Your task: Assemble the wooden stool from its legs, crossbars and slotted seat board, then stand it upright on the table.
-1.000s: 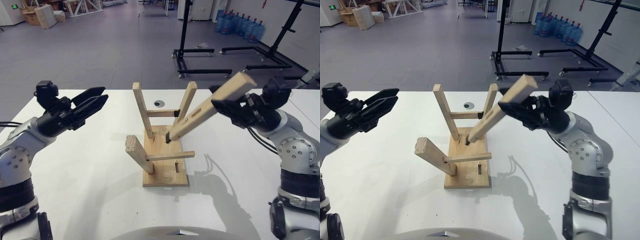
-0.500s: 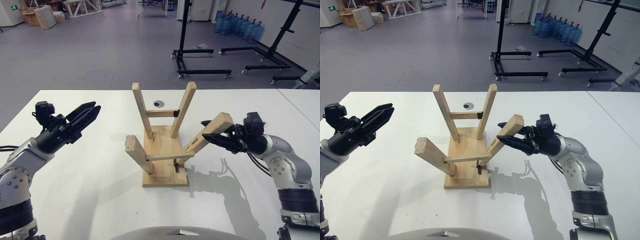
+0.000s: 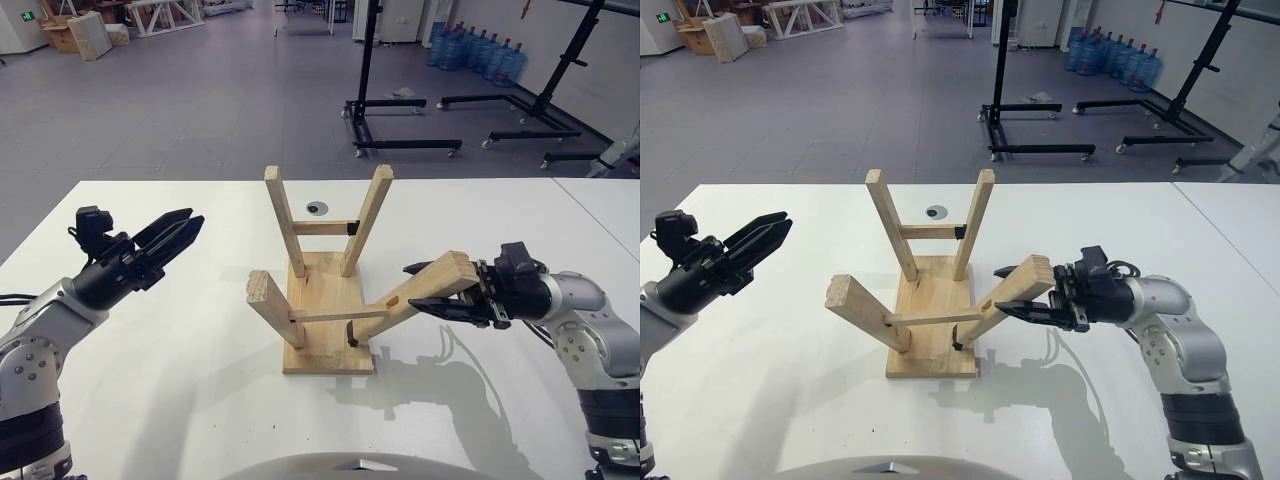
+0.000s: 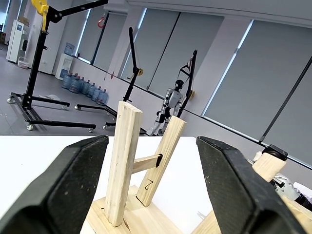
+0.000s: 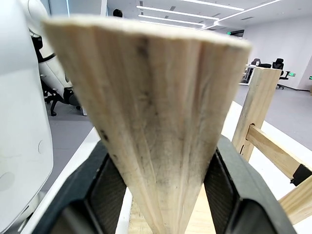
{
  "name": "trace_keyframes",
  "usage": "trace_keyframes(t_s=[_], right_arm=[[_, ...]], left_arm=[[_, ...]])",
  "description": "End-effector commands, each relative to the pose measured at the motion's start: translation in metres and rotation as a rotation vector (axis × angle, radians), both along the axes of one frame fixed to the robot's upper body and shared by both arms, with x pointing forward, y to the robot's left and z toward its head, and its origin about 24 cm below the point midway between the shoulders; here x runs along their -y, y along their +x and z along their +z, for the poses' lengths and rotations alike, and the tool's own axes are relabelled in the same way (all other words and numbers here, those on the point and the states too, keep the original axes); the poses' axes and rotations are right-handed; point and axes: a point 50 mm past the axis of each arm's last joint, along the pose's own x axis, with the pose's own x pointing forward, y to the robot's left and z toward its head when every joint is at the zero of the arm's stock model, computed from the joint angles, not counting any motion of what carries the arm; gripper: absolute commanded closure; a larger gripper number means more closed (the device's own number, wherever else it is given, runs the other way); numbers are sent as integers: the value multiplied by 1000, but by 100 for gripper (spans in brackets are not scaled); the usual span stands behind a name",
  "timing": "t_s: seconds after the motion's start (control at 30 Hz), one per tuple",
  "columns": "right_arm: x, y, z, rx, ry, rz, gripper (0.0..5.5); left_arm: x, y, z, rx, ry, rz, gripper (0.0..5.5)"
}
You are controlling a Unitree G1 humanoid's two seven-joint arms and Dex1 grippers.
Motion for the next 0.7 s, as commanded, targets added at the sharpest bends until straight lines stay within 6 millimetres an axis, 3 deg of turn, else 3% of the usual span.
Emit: trace_keyframes(t_s=[0.03,0.4,0.7], right_arm=[[2,-2,-4,-33,-68,7,345],[2,-2,16,-3,-101,56,345],[-4,-5,11,19,-164,64,345]], left_arm=[[3,-2,0,6,15,4,220],[7,-8,-6,-4,15,8,220],[11,-7,-10,-9,19,3,220]])
